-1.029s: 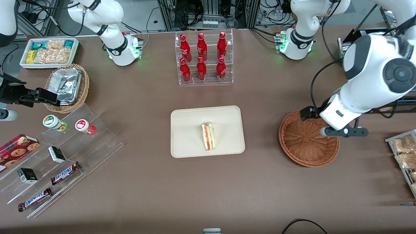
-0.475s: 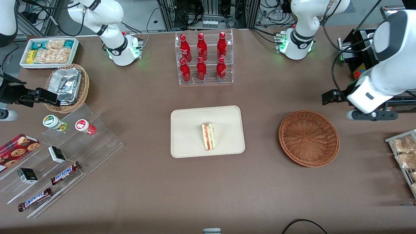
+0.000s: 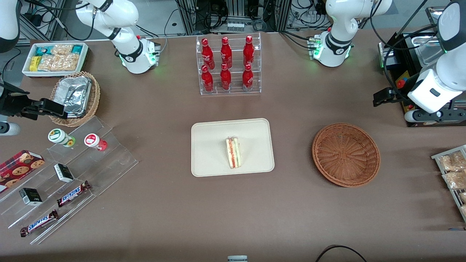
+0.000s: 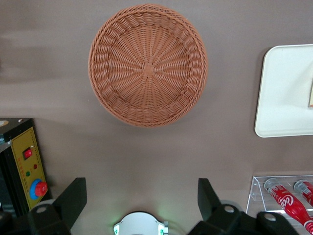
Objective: Place sandwich from basket to tray
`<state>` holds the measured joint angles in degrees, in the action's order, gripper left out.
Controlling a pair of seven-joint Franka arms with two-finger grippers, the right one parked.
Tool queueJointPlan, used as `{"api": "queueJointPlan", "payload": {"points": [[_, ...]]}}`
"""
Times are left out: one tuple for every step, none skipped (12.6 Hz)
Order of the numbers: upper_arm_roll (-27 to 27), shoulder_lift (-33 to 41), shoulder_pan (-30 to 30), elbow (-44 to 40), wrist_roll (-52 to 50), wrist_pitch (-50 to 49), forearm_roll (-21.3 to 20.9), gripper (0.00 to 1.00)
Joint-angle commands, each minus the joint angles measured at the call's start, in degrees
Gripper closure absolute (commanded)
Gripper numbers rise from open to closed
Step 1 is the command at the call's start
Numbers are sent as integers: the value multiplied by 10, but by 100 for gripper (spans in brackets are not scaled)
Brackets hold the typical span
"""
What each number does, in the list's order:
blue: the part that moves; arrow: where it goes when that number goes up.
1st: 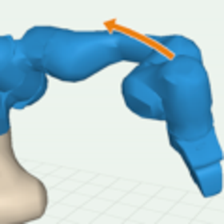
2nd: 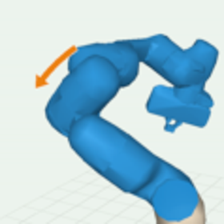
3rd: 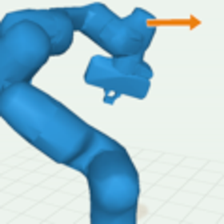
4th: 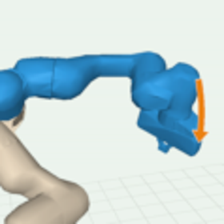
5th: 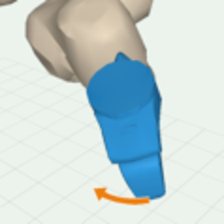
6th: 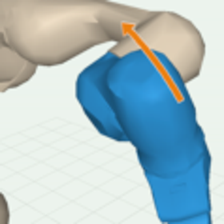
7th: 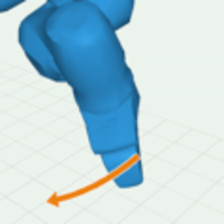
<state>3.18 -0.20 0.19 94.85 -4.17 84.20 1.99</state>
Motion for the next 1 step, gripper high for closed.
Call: {"api": "queueJointPlan", "payload": {"points": [[-5,12,0,-9,10,-29,-1,0]]}}
